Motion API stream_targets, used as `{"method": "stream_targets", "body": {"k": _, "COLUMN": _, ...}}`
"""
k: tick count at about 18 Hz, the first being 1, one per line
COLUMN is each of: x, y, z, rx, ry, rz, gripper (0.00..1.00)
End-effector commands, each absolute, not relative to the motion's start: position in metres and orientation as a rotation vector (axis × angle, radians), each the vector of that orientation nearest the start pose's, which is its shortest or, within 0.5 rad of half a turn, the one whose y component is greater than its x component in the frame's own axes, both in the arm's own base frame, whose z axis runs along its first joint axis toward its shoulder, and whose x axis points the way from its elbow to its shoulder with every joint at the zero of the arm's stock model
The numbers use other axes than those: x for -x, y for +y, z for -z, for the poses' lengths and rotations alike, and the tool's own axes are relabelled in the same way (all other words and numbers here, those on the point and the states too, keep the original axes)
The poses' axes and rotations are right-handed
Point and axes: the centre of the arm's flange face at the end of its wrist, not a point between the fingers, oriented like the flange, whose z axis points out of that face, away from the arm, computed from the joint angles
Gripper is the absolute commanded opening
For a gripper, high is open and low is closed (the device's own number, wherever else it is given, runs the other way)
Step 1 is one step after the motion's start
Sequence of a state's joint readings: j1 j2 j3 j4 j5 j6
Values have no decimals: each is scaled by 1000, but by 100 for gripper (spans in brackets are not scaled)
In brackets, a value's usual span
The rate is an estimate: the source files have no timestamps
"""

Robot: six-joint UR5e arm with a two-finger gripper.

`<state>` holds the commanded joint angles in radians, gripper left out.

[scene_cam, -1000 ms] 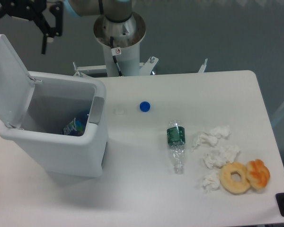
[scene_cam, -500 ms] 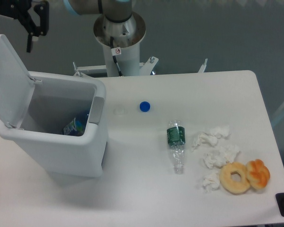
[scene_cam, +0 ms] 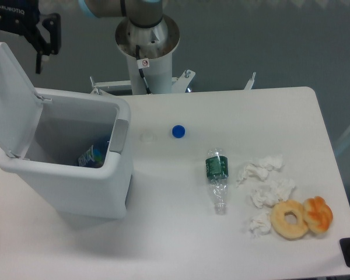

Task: Close the trash can
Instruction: 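Position the gripper behind the top edge of the open lid, then push the lid forward and down with the gripper to shut it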

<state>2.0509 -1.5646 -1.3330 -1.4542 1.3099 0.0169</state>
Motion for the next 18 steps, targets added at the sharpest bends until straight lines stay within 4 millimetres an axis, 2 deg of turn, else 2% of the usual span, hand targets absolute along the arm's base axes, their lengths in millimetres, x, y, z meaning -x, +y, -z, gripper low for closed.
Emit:
{"method": "stream_targets", "body": {"k": 9, "x": 99, "y": 516, "z": -631, "rx": 2669, "ry": -560, "rz": 138, "gripper": 100}}
{"method": "stream_targets", "body": {"k": 14, "x": 108, "y": 519, "z": -620, "rx": 2698, "ry": -557, "rz": 90, "gripper": 100}}
{"method": "stream_targets", "body": {"k": 18, "x": 128, "y": 523, "z": -607, "rx": 2717, "ry": -559, "rz": 82, "gripper": 100}}
